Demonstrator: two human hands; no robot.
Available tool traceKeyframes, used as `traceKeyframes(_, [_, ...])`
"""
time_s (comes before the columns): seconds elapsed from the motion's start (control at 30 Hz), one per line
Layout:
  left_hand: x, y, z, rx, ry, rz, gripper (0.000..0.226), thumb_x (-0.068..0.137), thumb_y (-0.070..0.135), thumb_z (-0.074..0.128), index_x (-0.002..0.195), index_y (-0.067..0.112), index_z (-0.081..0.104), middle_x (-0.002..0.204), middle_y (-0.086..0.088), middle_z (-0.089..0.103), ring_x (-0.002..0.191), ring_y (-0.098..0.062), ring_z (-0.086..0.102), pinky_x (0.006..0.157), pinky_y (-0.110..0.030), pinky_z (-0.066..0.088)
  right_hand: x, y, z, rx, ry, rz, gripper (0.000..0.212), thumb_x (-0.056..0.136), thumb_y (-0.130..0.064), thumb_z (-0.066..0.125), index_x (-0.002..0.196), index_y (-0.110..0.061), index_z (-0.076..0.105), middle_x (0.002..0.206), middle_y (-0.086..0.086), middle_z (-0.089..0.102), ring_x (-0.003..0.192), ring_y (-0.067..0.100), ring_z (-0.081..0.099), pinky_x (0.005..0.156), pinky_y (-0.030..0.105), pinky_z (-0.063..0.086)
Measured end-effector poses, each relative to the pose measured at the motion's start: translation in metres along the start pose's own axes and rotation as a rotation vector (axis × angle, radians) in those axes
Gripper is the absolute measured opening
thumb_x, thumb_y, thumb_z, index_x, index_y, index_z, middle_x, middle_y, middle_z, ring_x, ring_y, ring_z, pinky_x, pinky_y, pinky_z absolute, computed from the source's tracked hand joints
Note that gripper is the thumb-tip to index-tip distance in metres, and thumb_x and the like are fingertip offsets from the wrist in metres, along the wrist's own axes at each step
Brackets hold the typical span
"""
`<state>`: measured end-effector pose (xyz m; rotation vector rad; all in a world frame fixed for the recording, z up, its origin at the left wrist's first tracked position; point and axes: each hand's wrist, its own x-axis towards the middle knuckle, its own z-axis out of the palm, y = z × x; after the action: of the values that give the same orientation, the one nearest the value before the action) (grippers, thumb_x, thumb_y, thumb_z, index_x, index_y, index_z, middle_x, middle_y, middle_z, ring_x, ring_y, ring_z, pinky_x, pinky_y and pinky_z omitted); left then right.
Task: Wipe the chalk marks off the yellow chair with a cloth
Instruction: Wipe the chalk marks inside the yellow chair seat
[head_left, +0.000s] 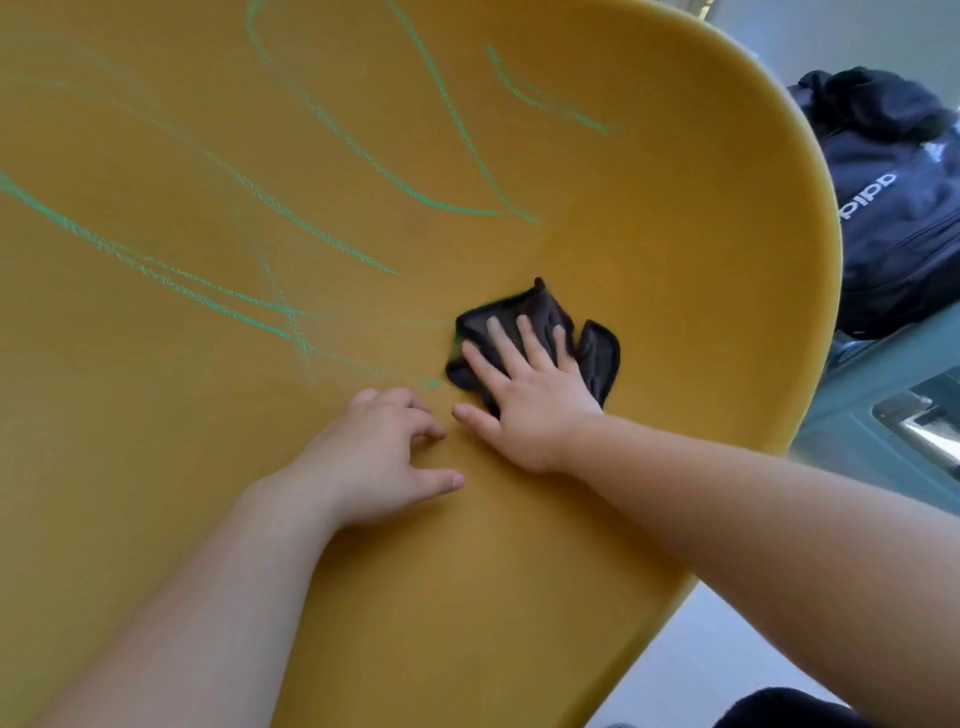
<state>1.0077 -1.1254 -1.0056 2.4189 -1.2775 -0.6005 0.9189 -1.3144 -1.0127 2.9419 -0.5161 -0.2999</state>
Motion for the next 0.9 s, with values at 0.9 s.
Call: traceKeyframes(0.9, [-0.052,-0.033,-0.076,0.587,-0.011,-0.417,0.083,0.074,0.083,0.053,0.136,0.027,0.051,0.139,0.002,0.047,0.129,-0.024,0.042,0.101,-0.043,0.044,0.05,0.068,-0.033,-0.188,0.195,0.272,0.093,0.082,-0.085,-0.015,0.161,-0.036,-0.01,0.166,0.018,-0.022,0.151,0.044,-0.023,0.116,0.068,-0.015])
